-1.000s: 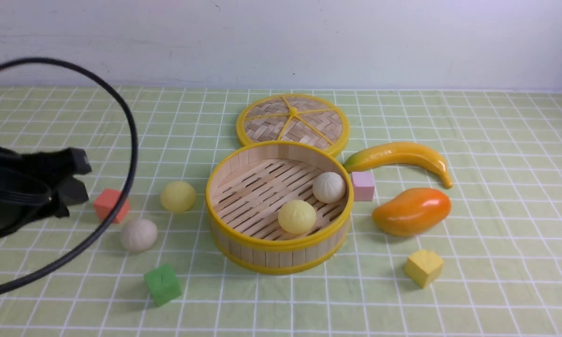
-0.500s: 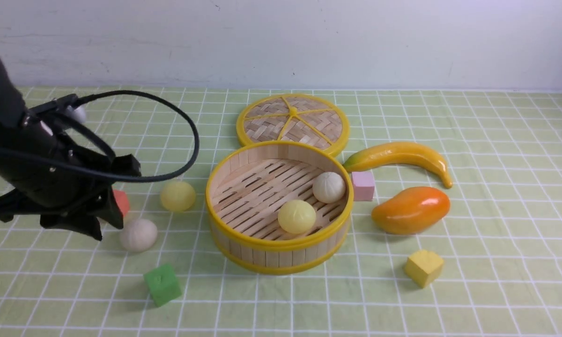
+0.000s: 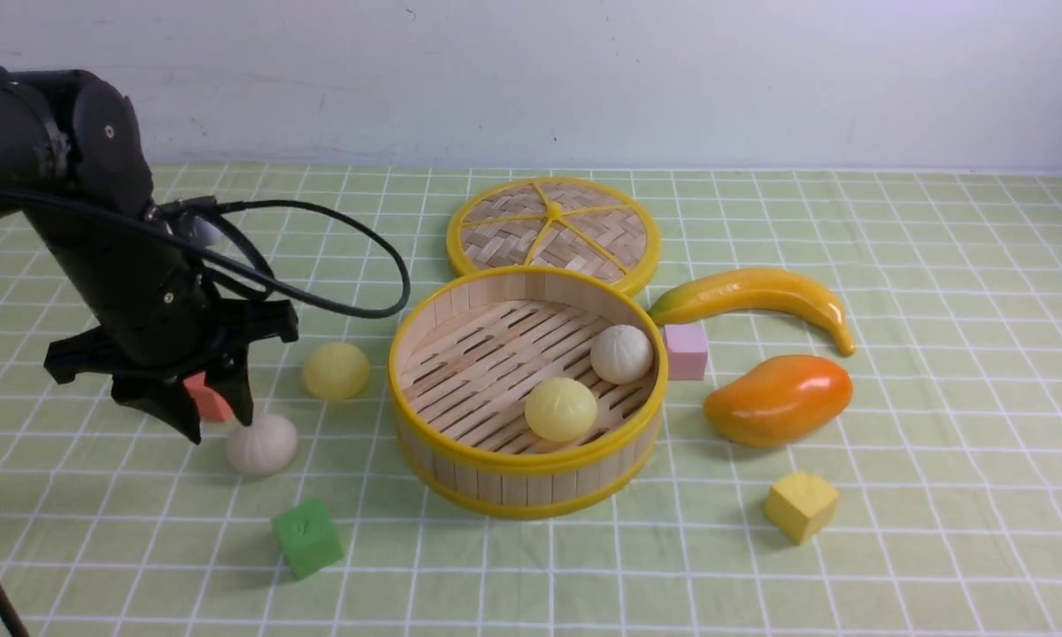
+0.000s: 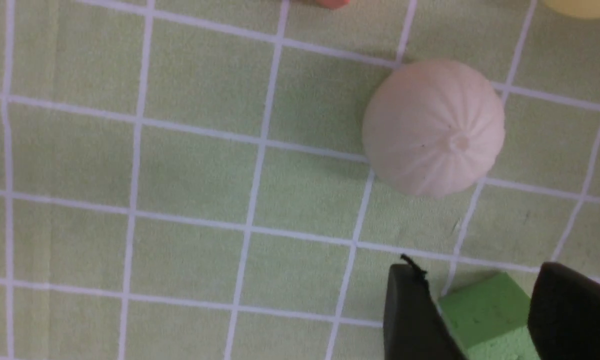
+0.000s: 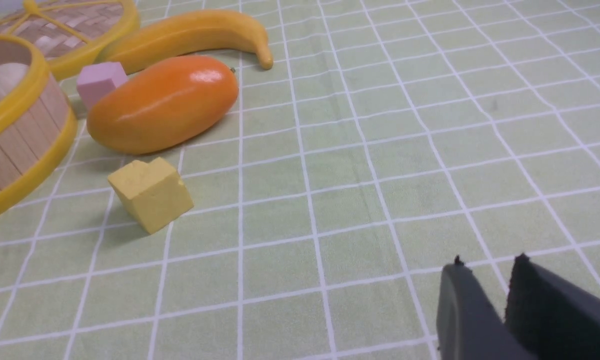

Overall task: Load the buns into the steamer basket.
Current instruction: Use the left arm to grab a steamed stuffed bun

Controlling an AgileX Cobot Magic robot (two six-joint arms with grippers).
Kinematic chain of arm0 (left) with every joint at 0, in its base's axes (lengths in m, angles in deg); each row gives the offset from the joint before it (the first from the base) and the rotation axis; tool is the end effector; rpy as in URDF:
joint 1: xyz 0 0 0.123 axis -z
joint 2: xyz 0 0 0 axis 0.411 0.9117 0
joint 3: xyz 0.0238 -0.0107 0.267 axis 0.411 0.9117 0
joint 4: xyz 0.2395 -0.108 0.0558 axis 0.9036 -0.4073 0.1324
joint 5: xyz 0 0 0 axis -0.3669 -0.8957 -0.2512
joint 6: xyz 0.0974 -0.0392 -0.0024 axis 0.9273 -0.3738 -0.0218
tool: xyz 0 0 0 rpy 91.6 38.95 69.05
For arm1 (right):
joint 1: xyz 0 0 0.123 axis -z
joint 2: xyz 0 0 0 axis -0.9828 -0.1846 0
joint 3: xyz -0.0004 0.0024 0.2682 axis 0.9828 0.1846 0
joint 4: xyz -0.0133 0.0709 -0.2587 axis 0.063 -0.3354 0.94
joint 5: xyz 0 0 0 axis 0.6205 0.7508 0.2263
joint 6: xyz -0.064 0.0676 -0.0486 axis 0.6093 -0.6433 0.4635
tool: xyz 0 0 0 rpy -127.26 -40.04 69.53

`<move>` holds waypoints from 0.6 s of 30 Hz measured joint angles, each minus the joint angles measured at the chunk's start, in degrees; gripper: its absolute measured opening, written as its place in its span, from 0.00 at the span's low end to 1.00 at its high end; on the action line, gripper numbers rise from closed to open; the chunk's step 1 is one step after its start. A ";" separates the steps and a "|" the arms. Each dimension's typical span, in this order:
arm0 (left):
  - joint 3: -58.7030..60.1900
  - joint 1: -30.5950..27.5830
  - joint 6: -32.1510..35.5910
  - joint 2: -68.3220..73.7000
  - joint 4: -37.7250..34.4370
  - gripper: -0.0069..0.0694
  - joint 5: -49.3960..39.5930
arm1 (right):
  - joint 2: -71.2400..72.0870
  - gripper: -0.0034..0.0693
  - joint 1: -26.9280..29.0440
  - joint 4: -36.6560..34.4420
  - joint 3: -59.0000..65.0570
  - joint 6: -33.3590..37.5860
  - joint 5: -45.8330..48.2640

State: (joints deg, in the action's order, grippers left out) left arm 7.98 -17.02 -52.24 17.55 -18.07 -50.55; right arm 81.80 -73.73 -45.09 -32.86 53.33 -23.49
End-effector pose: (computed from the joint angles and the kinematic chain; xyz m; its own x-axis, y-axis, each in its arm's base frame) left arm 0.3852 -0.0544 0.2044 -0.9652 -0.1795 -0.1903 -0.1603 0.9807 -0.1121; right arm 0.0989 -0.0071 0.1685 -0.2960 0.1721 -0.9396 0.1188 0.9826 0.1426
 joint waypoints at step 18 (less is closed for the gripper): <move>-1.97 5.94 -0.26 1.49 11.96 0.53 5.91 | 0.00 0.27 0.00 0.00 0.00 0.00 0.00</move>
State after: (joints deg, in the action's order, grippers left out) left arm 6.00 -11.08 -52.49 19.03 -6.11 -44.65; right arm 81.80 -73.73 -45.09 -32.86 53.33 -23.49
